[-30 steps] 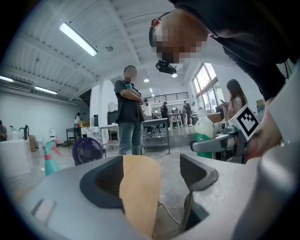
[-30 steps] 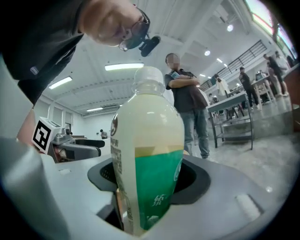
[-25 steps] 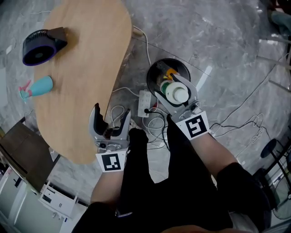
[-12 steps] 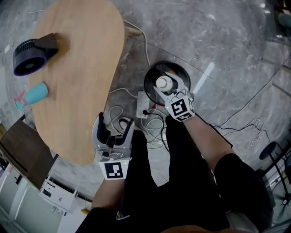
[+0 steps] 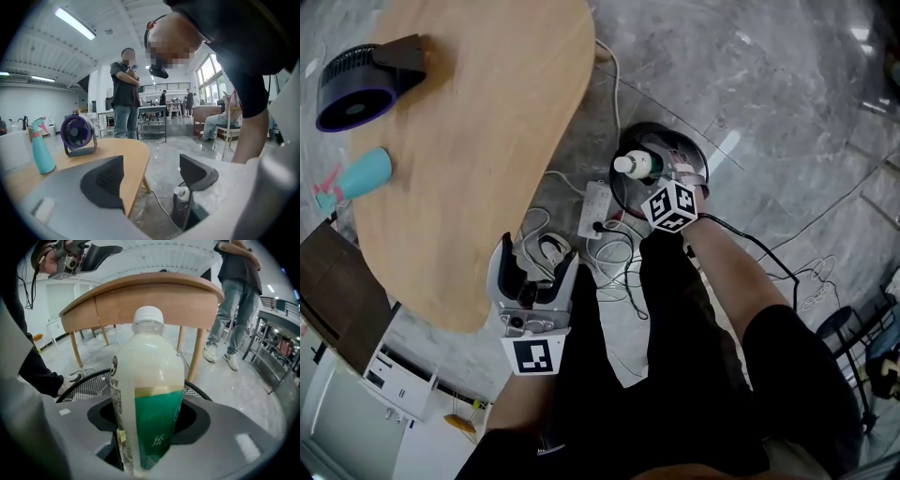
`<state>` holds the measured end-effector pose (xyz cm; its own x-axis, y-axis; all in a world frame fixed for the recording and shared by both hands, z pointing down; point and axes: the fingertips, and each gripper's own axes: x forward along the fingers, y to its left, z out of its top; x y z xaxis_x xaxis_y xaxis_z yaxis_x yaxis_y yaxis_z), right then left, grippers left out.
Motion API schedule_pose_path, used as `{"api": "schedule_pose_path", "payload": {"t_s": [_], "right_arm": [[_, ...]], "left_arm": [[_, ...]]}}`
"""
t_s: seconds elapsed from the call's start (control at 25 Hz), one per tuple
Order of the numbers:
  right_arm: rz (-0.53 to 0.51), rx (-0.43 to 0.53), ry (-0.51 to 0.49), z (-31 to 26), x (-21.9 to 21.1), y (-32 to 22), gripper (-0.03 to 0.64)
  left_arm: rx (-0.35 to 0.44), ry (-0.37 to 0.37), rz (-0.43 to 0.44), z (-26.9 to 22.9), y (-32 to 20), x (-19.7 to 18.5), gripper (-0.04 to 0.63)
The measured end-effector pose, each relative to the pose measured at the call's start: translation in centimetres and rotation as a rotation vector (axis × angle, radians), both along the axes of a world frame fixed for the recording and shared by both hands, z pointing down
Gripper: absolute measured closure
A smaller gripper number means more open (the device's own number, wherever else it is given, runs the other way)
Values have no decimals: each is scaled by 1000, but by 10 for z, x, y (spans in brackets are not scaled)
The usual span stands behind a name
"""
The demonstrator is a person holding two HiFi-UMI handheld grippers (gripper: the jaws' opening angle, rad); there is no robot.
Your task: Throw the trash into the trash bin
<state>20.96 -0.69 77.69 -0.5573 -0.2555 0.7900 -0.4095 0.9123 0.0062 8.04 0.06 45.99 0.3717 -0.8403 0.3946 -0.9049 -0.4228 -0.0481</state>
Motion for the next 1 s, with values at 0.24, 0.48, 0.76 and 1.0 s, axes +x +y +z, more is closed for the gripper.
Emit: {"api": "schedule_pose_path", "payload": {"t_s": [0.24,0.48,0.76,1.0], "right_arm": [[-102,-22,81,34,-11,8,313],[-104,-45,141,47,-13,14,187],[-15,42,149,2,1,1,110],[94,123,90,-71,3,5,110]], "left_arm": [[2,14,13,-1,-3,-10,212],[-3,14,34,-3,4,-30,212],[-8,56,62,-8,16,-38,212],[18,76,100,-24,21,-39,212]]}}
